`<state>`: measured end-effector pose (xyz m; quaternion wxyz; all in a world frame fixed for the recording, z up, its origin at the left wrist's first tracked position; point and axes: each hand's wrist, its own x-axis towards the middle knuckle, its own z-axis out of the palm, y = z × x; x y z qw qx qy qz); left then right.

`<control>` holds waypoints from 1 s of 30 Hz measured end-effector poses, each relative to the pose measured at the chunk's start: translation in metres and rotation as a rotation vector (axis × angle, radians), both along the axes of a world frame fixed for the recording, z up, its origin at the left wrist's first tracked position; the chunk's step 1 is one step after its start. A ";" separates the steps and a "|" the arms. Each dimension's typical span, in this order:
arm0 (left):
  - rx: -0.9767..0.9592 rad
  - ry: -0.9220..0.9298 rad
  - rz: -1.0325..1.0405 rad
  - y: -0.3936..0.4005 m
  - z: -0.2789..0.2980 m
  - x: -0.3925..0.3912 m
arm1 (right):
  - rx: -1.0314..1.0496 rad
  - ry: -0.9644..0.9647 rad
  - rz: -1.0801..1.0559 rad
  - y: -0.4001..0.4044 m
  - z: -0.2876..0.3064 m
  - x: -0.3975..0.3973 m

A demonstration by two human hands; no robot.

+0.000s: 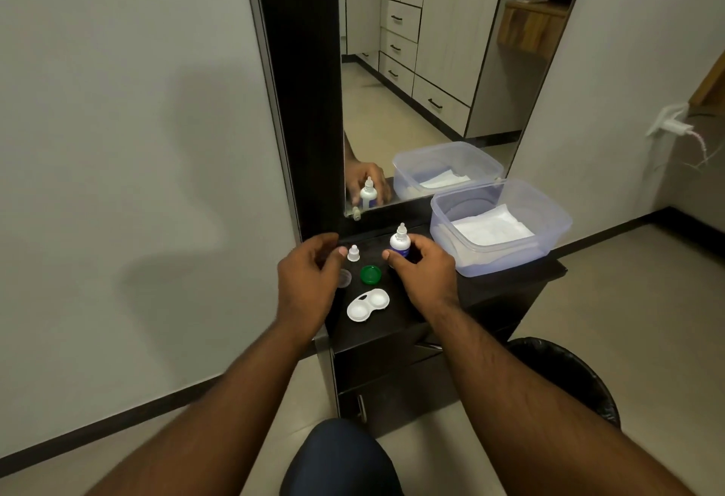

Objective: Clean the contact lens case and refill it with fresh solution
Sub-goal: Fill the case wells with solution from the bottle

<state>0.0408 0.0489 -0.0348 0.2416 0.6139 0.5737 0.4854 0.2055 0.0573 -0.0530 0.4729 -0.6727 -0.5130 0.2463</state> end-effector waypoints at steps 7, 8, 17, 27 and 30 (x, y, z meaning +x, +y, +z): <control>0.026 0.278 -0.128 -0.047 -0.046 -0.011 | 0.052 0.121 0.055 -0.008 0.007 -0.001; 0.000 0.258 -0.108 -0.046 -0.046 -0.009 | 0.050 0.152 0.067 -0.011 0.009 -0.001; -0.024 0.167 -0.104 -0.038 -0.059 -0.005 | 0.042 0.644 0.160 -0.038 0.019 0.001; -0.030 0.072 -0.092 -0.040 -0.063 -0.006 | -0.051 0.866 0.293 -0.038 0.019 0.002; -0.001 0.040 -0.080 -0.042 -0.064 -0.005 | -0.094 0.860 0.308 -0.036 0.018 0.002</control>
